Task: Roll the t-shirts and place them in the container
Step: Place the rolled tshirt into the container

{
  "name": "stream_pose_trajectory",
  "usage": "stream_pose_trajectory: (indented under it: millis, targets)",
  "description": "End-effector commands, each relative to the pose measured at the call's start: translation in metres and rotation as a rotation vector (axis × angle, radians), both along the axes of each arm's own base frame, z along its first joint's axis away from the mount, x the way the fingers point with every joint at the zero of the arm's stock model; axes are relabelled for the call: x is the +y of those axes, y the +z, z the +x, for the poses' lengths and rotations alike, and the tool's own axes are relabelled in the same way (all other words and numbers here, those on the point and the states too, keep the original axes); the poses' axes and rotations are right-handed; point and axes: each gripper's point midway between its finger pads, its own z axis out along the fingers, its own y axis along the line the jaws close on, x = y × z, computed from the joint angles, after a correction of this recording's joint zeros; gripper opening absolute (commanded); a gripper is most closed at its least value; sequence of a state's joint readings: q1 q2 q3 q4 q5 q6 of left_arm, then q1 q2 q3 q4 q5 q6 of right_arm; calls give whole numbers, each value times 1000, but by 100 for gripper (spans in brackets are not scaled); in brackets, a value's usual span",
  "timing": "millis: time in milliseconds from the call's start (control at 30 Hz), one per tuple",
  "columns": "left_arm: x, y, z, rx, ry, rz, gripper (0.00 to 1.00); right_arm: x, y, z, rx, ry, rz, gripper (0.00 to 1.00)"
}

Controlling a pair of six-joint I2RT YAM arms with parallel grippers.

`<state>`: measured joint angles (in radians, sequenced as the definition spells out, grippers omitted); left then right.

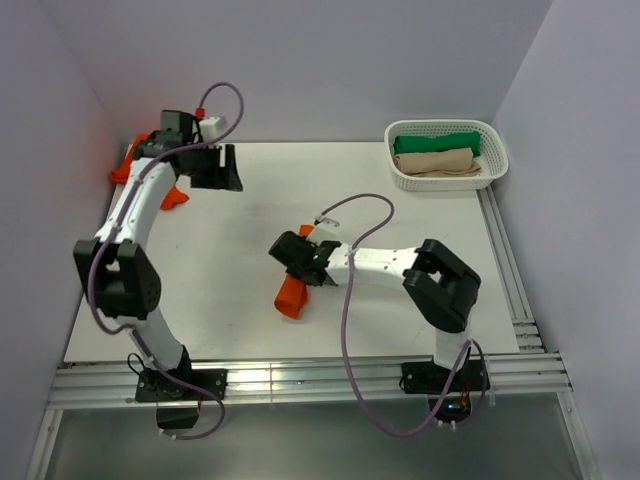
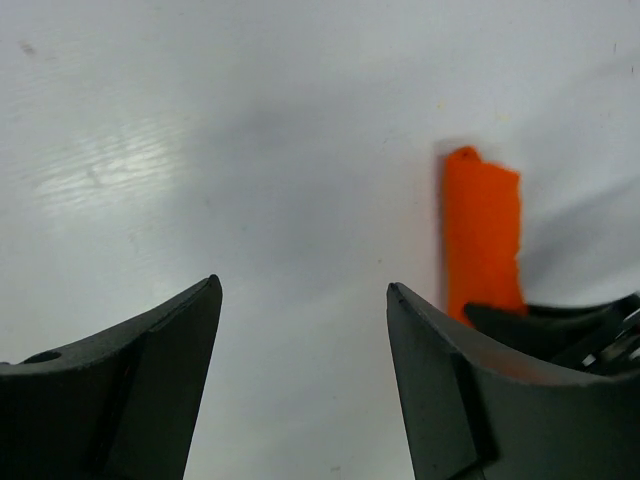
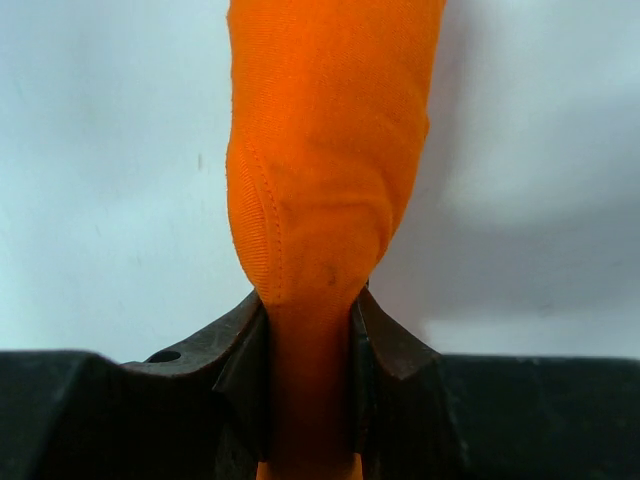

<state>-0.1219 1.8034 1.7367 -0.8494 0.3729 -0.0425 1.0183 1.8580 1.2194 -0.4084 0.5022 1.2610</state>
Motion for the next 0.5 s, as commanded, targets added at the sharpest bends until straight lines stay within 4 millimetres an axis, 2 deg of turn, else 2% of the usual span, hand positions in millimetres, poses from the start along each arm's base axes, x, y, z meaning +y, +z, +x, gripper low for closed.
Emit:
stream_pose_trajectory:
  millis: [0, 33, 100, 133, 200, 233, 300, 333, 400, 433, 467]
  targets:
    - [19, 37, -27, -126, -30, -1, 72, -46, 60, 38, -130, -127, -10, 0]
    - [24, 25, -36, -100, -24, 3, 72, -52, 70, 45, -147, -136, -12, 0]
    - [35, 31, -45, -136, -9, 15, 72, -69, 91, 56, -179, -171, -8, 0]
    - [38, 23, -52, -118, -5, 20, 72, -84, 100, 68, -201, -202, -19, 0]
    - [45, 28, -61, -137, 1, 28, 71, -102, 116, 80, -232, -244, -15, 0]
    - [47, 23, -67, -123, 3, 29, 71, -121, 123, 93, -247, -288, -30, 0]
    - [51, 26, -74, -139, 8, 42, 71, -142, 139, 104, -278, -337, -26, 0]
    - [51, 22, -79, -130, 8, 43, 71, -164, 148, 114, -298, -384, -26, 0]
    - [53, 21, -85, -138, 13, 50, 71, -184, 158, 127, -326, -430, -2, 0]
    - [54, 15, -88, -122, 15, 54, 71, -196, 163, 134, -338, -454, 0, 0]
    - [55, 13, -90, -121, 16, 58, 71, -221, 171, 146, -360, -514, 9, 0]
